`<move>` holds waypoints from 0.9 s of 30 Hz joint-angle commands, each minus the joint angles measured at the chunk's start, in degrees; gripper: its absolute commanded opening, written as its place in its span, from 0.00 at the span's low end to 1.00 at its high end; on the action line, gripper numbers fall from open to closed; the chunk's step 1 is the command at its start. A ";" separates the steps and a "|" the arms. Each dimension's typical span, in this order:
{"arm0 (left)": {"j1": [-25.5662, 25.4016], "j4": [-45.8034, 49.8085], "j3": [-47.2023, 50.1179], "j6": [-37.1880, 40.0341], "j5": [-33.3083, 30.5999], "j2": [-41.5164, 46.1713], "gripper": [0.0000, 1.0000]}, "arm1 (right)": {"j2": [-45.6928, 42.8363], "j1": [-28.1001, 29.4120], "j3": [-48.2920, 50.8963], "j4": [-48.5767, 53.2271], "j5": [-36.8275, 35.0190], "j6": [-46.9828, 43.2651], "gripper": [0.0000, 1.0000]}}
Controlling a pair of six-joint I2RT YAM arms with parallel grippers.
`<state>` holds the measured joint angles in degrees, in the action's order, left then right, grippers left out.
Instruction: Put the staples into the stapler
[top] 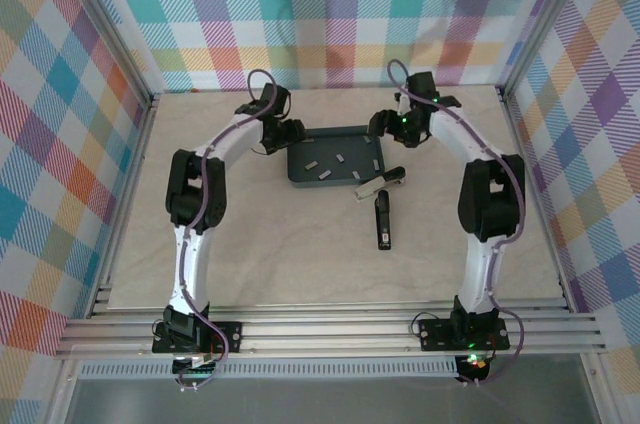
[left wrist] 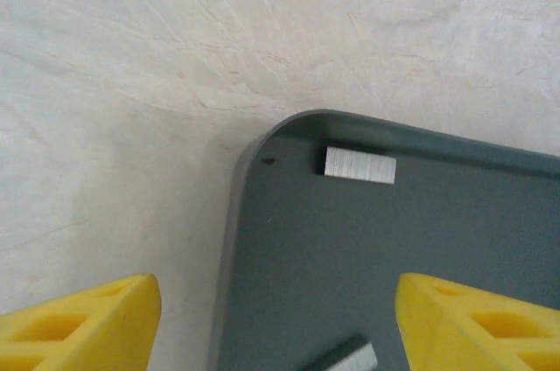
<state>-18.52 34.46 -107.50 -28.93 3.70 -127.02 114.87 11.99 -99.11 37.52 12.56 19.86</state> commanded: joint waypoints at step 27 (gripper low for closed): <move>-3.36 1.41 38.96 1.43 -1.60 40.35 0.70 | -12.15 12.36 23.14 13.93 -11.94 2.56 0.57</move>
<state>-21.34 36.32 -69.67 -26.30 2.00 -89.06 101.01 24.03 -75.18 51.88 1.96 21.21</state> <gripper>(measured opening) 0.695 0.572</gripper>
